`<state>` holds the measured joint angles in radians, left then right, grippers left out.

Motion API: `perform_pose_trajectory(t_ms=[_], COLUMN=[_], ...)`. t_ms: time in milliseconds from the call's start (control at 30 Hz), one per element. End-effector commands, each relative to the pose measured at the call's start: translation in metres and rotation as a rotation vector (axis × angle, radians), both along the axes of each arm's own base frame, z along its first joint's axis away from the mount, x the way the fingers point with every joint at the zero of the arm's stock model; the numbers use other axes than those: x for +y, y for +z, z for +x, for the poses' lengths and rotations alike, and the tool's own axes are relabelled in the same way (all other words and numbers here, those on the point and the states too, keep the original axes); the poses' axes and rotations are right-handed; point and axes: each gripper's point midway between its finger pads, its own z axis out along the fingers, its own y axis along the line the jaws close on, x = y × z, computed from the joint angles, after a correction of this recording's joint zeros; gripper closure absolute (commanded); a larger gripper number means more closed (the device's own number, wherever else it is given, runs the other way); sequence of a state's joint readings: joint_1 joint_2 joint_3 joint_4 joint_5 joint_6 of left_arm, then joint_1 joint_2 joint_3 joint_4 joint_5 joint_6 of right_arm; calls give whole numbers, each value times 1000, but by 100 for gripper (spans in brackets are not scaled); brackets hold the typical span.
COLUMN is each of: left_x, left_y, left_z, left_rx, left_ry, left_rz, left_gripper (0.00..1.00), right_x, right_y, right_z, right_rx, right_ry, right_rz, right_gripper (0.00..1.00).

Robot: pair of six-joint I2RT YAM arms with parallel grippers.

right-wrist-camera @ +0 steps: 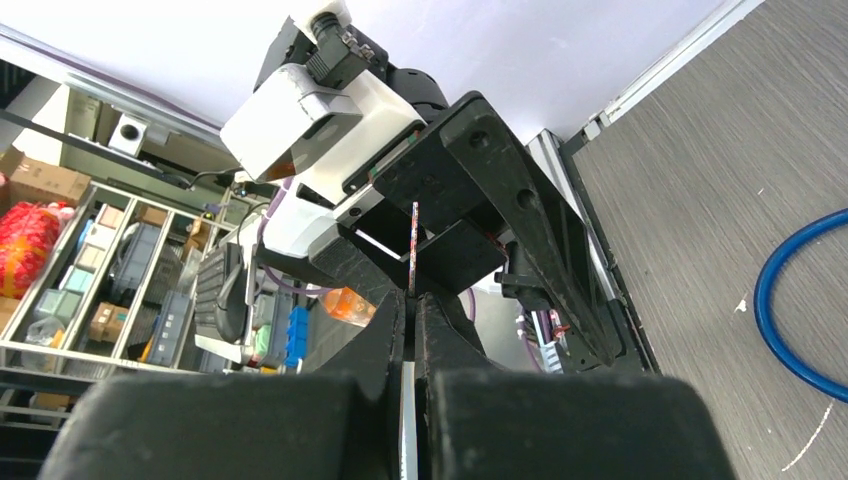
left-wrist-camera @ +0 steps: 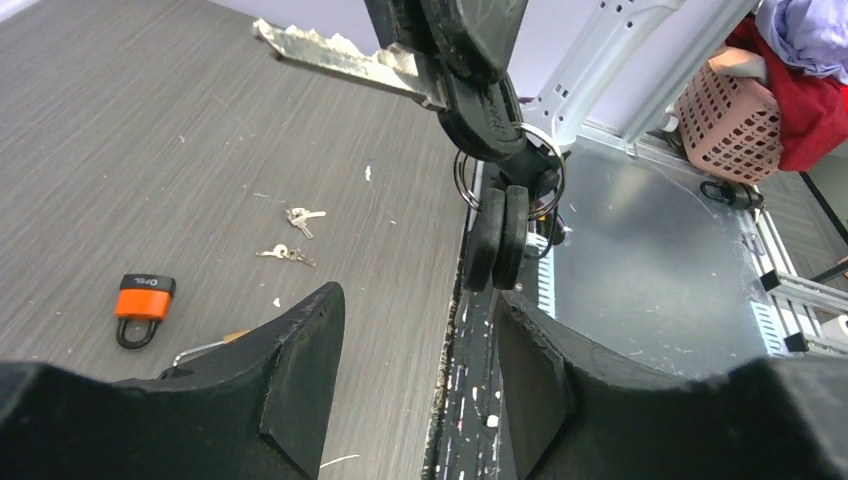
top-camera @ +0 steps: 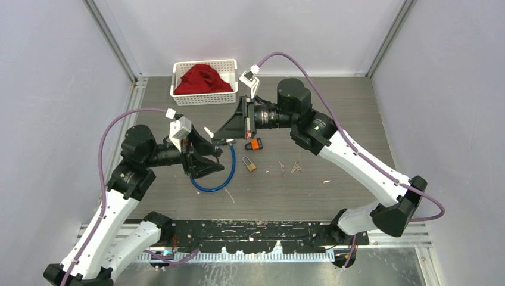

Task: Unlock with the key
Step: Pick up the key from the center of the board.

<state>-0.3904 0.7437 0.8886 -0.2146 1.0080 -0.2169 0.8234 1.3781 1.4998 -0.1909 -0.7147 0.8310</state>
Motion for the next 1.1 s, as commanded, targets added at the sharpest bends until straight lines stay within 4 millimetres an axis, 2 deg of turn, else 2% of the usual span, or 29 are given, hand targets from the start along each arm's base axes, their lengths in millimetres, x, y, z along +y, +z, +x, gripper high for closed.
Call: perform_pose_trajectory(t_ms=[0,100,267,400,600,700,733,767,833,867,900,933,1067], left_x=[-1,-2,-1,-1,2,2,1,1,0,-1,-1,-2,-2], left_y=[11,13,17,18,16,15,16,16,18,18,18,18,18], left_z=[-9,-7,-5,-4,0,-1,-1,-2,-8,-12,-18,-21,-30], left_rx=[-39,-43,-69,-82,-97,-96,-94,-89,-76,-71,-66,-61,-53], left_ry=[-54,-43,-32,-32,-6,-6,-11,-17,-53,-79,-112,-133,-192], left_rz=[-39,-42,-42,-35,-8,-5,-6,-8,-13,-15,-17,-18,-21], left_gripper=[43,45,61,70,77,78,75,67,43,28,19,16,15], right_x=[-5,-5,-8,-9,-11,-11,-10,-10,-11,-10,-10,-10,-10], right_y=[36,37,35,32,29,27,25,25,25,25,25,24,23], right_z=[-9,-11,-11,-11,-13,-13,-12,-12,-13,-13,-13,-13,-13], right_rx=[-68,-70,-74,-76,-81,-80,-78,-78,-79,-80,-82,-80,-80], right_ry=[-5,-5,-15,-20,-19,-20,-19,-18,-17,-16,-16,-15,-13], right_rz=[96,101,95,86,75,70,68,66,67,68,69,68,66], right_gripper=[99,99,99,99,99,99,99,99,99,99,99,99,99])
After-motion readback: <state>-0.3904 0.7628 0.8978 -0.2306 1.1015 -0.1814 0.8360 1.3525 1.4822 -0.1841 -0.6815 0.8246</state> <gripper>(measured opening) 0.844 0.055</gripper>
